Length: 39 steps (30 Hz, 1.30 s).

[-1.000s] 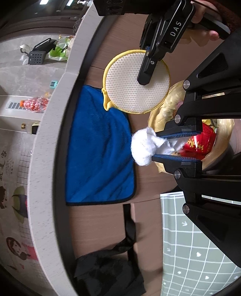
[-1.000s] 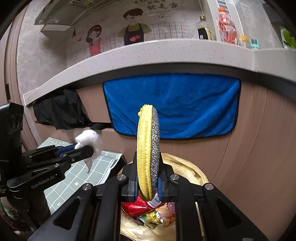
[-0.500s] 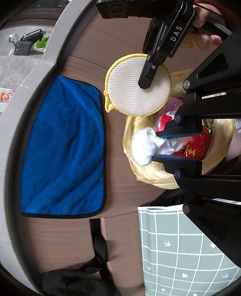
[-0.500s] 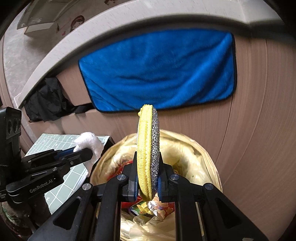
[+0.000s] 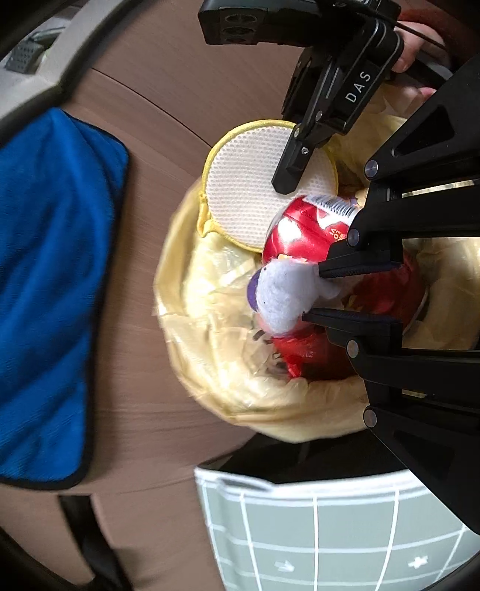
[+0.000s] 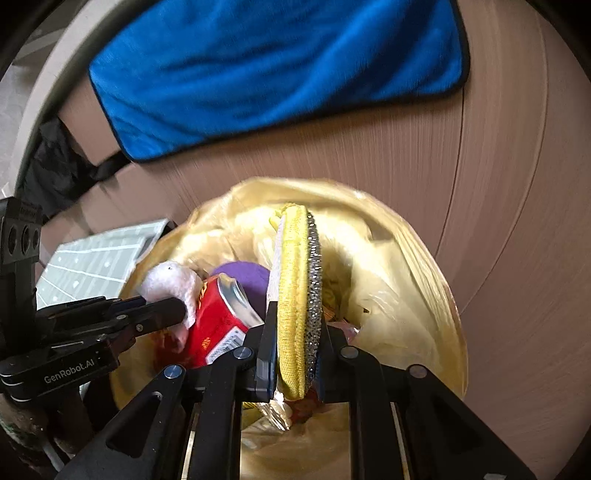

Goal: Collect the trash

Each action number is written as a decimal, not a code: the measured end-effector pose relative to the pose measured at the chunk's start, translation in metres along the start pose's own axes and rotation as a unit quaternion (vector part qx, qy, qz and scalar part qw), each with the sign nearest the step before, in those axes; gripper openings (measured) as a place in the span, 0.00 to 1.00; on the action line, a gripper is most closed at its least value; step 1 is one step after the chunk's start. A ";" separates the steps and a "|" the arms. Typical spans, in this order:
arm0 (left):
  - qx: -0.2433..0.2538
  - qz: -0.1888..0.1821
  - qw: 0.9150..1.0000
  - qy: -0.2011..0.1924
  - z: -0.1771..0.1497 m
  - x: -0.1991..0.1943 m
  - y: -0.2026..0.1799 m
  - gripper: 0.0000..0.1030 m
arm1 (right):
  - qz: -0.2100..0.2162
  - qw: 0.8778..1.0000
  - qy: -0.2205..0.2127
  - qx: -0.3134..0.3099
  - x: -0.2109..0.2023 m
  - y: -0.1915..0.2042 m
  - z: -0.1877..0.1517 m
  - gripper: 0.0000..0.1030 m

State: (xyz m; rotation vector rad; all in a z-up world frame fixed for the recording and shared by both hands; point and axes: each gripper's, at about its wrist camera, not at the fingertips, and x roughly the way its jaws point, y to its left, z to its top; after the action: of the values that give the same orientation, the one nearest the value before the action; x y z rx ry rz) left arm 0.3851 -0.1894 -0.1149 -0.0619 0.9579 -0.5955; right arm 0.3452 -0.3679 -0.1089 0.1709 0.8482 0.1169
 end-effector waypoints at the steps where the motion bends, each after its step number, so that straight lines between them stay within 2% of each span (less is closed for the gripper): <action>1: -0.002 -0.004 1.000 0.003 0.000 0.002 0.001 0.17 | 0.000 1.000 0.005 0.002 0.004 -0.001 0.000 0.14; 2: -0.006 -0.007 1.000 0.005 0.001 0.004 0.002 0.19 | -0.001 1.000 0.010 0.002 0.007 -0.002 0.000 0.14; 3: -0.012 -0.014 1.000 0.006 0.001 0.005 0.003 0.25 | -0.001 1.000 0.014 0.002 0.010 -0.002 0.000 0.15; 4: -0.015 -0.017 1.000 0.006 0.002 0.005 0.004 0.42 | -0.002 1.000 0.019 -0.001 0.012 -0.001 0.000 0.17; 6: -0.021 -0.021 1.000 0.000 0.002 0.001 0.007 0.65 | -0.002 1.000 0.025 -0.005 0.014 0.002 0.000 0.18; 9: -0.025 -0.010 1.000 -0.014 0.002 -0.012 0.009 0.66 | -0.014 1.000 0.019 -0.013 0.011 0.011 0.000 0.30; 13: -0.037 -0.001 0.999 -0.039 -0.001 -0.042 0.014 0.67 | -0.022 1.000 -0.003 -0.015 -0.008 0.014 -0.003 0.32; 19: -0.029 0.023 0.996 -0.086 -0.017 -0.102 0.002 0.68 | -0.006 0.998 -0.062 -0.011 -0.054 0.024 -0.008 0.34; 23: -0.011 0.067 0.989 -0.128 -0.039 -0.151 -0.006 0.68 | 0.002 0.995 -0.096 -0.016 -0.089 0.043 -0.018 0.34; 27: 0.008 0.114 0.979 -0.170 -0.079 -0.194 -0.021 0.68 | 0.020 0.992 -0.121 -0.030 -0.130 0.065 -0.041 0.34; 32: 0.027 0.150 0.966 -0.210 -0.137 -0.240 -0.041 0.68 | 0.025 0.987 -0.148 -0.054 -0.181 0.093 -0.083 0.34; 36: 0.023 0.202 0.955 -0.217 -0.177 -0.265 -0.052 0.68 | 0.020 0.985 -0.149 -0.079 -0.209 0.122 -0.123 0.34; 39: 0.008 0.210 0.955 -0.210 -0.198 -0.277 -0.055 0.68 | 0.019 0.984 -0.152 -0.091 -0.222 0.138 -0.149 0.34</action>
State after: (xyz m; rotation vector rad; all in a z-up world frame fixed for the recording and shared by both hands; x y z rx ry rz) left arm 0.0862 -0.0550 -0.0064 0.0291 0.5266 -0.1808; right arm 0.0821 -0.2553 -0.0155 0.0318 0.5274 0.1981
